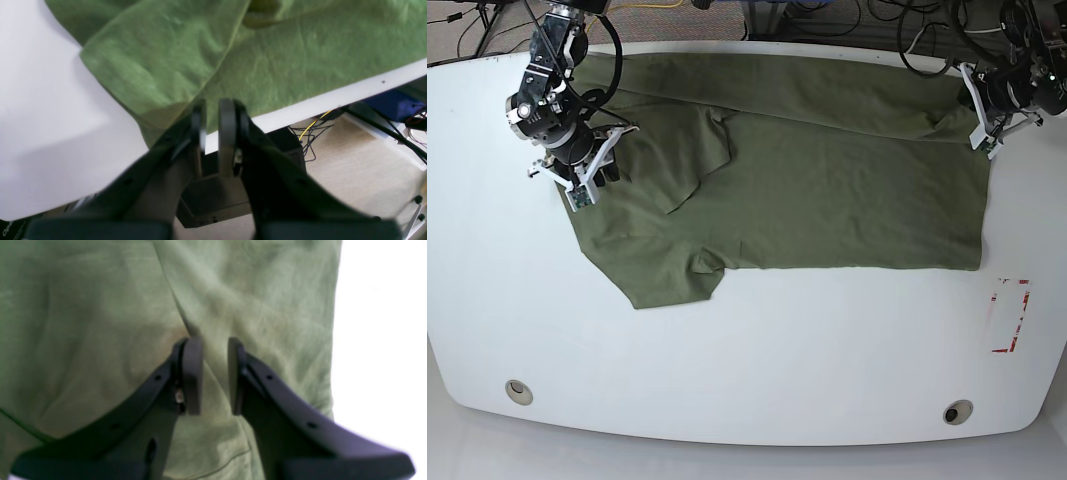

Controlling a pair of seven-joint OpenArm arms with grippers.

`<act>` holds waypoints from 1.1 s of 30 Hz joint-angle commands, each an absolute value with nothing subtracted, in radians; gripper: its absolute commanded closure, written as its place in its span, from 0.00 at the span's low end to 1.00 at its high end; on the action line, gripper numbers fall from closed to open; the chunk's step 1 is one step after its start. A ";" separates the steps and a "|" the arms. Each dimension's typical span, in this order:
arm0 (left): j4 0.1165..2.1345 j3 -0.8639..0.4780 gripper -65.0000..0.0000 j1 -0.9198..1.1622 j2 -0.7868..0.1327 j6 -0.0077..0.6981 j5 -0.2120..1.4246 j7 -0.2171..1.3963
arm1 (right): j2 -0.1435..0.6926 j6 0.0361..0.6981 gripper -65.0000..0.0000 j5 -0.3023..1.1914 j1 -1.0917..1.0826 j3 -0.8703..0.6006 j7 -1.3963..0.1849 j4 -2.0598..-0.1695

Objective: Layout the t-shirt on the table in an organized manner, then fold the t-shirt properly
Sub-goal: 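Release the left gripper and reposition it along the t-shirt edge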

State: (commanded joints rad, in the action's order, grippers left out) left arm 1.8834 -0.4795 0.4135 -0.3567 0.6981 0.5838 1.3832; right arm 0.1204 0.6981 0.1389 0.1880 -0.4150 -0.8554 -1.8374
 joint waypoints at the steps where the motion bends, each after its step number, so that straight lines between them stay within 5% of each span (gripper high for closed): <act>1: 1.871 -0.479 0.94 0.414 -0.357 0.698 0.584 1.383 | 0.120 0.698 0.81 0.139 0.188 -0.415 -0.855 -1.837; 33: 1.774 -0.484 0.94 0.262 -0.406 0.698 0.475 1.362 | 0.120 0.698 0.81 0.140 0.188 -0.415 -0.855 -1.837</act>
